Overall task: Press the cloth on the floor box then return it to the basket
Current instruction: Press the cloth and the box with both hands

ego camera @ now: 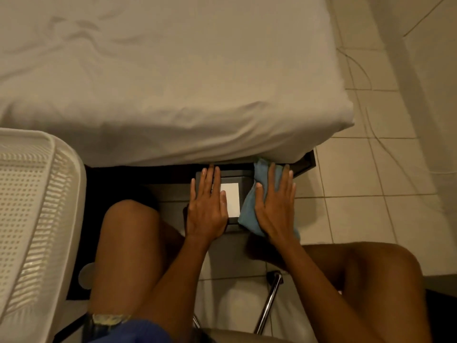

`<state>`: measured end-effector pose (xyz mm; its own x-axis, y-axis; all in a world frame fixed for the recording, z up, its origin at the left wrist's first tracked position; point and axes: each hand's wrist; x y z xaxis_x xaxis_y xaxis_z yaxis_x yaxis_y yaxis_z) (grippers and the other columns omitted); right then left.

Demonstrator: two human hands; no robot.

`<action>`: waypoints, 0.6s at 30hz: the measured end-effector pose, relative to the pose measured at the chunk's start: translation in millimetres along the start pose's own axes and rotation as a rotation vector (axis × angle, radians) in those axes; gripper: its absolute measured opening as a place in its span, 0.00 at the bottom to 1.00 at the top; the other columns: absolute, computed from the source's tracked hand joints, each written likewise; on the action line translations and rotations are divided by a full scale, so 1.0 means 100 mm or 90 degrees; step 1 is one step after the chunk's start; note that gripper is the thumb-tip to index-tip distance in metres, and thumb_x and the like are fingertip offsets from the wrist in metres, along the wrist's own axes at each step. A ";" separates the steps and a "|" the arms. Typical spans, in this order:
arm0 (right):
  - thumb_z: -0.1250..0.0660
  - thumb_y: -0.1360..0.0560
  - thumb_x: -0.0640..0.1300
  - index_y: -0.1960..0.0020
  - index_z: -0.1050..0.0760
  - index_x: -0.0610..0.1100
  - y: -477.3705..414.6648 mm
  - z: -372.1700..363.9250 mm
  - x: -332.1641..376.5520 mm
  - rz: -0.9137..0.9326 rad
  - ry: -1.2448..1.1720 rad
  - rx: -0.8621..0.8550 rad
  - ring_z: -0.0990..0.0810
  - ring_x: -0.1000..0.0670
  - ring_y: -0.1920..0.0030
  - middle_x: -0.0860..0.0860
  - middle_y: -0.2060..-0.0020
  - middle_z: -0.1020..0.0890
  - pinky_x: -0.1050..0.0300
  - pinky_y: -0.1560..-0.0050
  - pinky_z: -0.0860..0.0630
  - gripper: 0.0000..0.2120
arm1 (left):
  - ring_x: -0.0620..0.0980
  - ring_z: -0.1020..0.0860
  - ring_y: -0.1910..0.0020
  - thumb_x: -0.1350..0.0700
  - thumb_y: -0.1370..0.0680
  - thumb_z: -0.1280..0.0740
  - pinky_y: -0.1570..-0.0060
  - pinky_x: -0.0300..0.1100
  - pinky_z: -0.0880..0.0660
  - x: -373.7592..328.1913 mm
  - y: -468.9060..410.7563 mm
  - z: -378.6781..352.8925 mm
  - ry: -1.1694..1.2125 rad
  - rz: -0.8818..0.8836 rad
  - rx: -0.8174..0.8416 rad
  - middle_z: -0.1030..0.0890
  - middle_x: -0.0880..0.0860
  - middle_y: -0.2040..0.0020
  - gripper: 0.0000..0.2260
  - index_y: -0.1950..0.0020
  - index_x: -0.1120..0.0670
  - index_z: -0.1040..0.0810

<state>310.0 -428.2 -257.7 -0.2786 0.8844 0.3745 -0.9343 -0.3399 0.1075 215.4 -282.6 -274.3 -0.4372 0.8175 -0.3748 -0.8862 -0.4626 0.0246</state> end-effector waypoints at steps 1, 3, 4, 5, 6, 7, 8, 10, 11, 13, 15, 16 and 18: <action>0.53 0.18 0.61 0.19 0.55 0.48 0.07 -0.01 0.03 -0.002 0.007 -0.004 0.56 0.42 0.19 0.42 0.19 0.53 0.39 0.21 0.51 0.33 | 0.49 0.53 0.19 0.50 0.16 0.52 0.21 0.51 0.54 0.01 0.00 0.01 0.003 -0.003 0.006 0.48 0.52 0.18 0.26 0.19 0.54 0.51; 0.54 0.19 0.62 0.19 0.54 0.47 0.34 -0.05 0.01 0.045 0.027 0.021 0.55 0.43 0.19 0.43 0.19 0.52 0.40 0.21 0.51 0.34 | 0.48 0.55 0.19 0.50 0.16 0.53 0.21 0.52 0.54 0.02 0.01 0.01 0.011 -0.005 0.016 0.50 0.52 0.18 0.26 0.19 0.53 0.52; 0.55 0.19 0.63 0.19 0.54 0.48 0.48 -0.05 -0.02 0.072 0.039 0.040 0.55 0.43 0.19 0.43 0.19 0.53 0.41 0.21 0.52 0.34 | 0.48 0.55 0.19 0.49 0.16 0.53 0.21 0.52 0.54 0.02 0.02 0.02 0.012 -0.003 0.017 0.51 0.52 0.18 0.26 0.19 0.53 0.53; 0.56 0.19 0.63 0.19 0.55 0.49 0.53 -0.04 -0.05 0.088 0.047 0.055 0.56 0.44 0.19 0.44 0.19 0.54 0.41 0.21 0.53 0.34 | 0.48 0.56 0.19 0.49 0.16 0.53 0.21 0.52 0.54 0.02 0.01 0.02 0.013 0.000 0.020 0.52 0.52 0.18 0.26 0.19 0.53 0.54; 0.55 0.19 0.63 0.19 0.56 0.50 0.50 -0.04 -0.08 0.093 0.046 0.062 0.57 0.44 0.19 0.44 0.19 0.55 0.42 0.21 0.54 0.34 | 0.48 0.56 0.19 0.49 0.16 0.53 0.21 0.53 0.55 0.00 0.01 0.03 0.012 0.001 0.023 0.52 0.52 0.18 0.26 0.19 0.53 0.54; 0.55 0.19 0.63 0.19 0.57 0.50 0.42 -0.03 -0.06 0.088 0.038 0.059 0.58 0.44 0.19 0.45 0.19 0.57 0.42 0.21 0.55 0.33 | 0.48 0.56 0.19 0.49 0.16 0.53 0.21 0.53 0.56 -0.01 0.02 0.03 0.009 0.003 0.022 0.53 0.52 0.18 0.26 0.19 0.53 0.55; 0.54 0.19 0.62 0.19 0.57 0.51 0.32 -0.03 -0.03 0.072 0.031 0.048 0.58 0.44 0.19 0.45 0.19 0.57 0.42 0.21 0.55 0.33 | 0.48 0.56 0.19 0.49 0.16 0.53 0.21 0.53 0.57 -0.02 0.02 0.02 0.002 0.005 0.018 0.53 0.52 0.18 0.27 0.19 0.54 0.55; 0.54 0.19 0.61 0.19 0.57 0.51 0.25 -0.04 0.05 0.033 0.032 0.020 0.57 0.44 0.19 0.44 0.19 0.55 0.41 0.21 0.53 0.32 | 0.49 0.56 0.19 0.49 0.16 0.53 0.21 0.53 0.59 -0.02 0.00 0.02 -0.010 0.002 0.015 0.53 0.52 0.18 0.27 0.19 0.54 0.55; 0.53 0.19 0.61 0.19 0.56 0.51 0.31 -0.05 0.06 0.040 0.033 0.021 0.57 0.44 0.19 0.44 0.19 0.55 0.41 0.21 0.53 0.32 | 0.49 0.56 0.19 0.49 0.16 0.53 0.21 0.53 0.58 -0.02 -0.01 0.03 -0.013 -0.002 0.016 0.53 0.53 0.18 0.27 0.19 0.54 0.55; 0.51 0.18 0.60 0.19 0.55 0.53 0.56 -0.07 0.02 0.099 0.025 0.058 0.59 0.45 0.19 0.45 0.19 0.57 0.43 0.21 0.56 0.31 | 0.50 0.55 0.19 0.49 0.16 0.52 0.21 0.54 0.58 -0.01 0.01 0.02 -0.014 -0.006 0.019 0.52 0.53 0.18 0.27 0.19 0.54 0.55; 0.49 0.18 0.59 0.19 0.55 0.54 0.65 -0.04 -0.07 0.155 0.024 0.082 0.60 0.46 0.19 0.47 0.19 0.58 0.45 0.21 0.58 0.31 | 0.50 0.56 0.19 0.49 0.16 0.53 0.21 0.54 0.58 -0.01 0.02 0.02 -0.018 -0.002 0.024 0.53 0.53 0.18 0.27 0.19 0.55 0.55; 0.49 0.18 0.59 0.19 0.55 0.55 0.55 -0.02 -0.09 0.159 0.030 0.075 0.59 0.46 0.19 0.47 0.19 0.58 0.45 0.21 0.58 0.31 | 0.50 0.56 0.19 0.49 0.16 0.54 0.21 0.54 0.58 -0.02 0.01 0.03 -0.019 0.001 0.026 0.53 0.53 0.18 0.27 0.19 0.54 0.56; 0.50 0.19 0.60 0.19 0.55 0.54 0.30 -0.01 -0.06 0.096 0.029 0.047 0.58 0.45 0.19 0.46 0.19 0.56 0.43 0.21 0.56 0.31 | 0.50 0.57 0.19 0.48 0.16 0.56 0.22 0.53 0.60 -0.03 0.02 0.02 -0.021 0.003 0.028 0.56 0.53 0.18 0.27 0.19 0.54 0.58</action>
<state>283.6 -443.0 -257.5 -0.4253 0.8347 0.3498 -0.8629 -0.4905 0.1215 214.5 -285.5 -270.7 -0.4458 0.8267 -0.3433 -0.8895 -0.4519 0.0669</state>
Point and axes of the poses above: each hand's wrist, its own y-axis away from the middle knuckle, its own z-axis out of the back of the hand, x = y × z
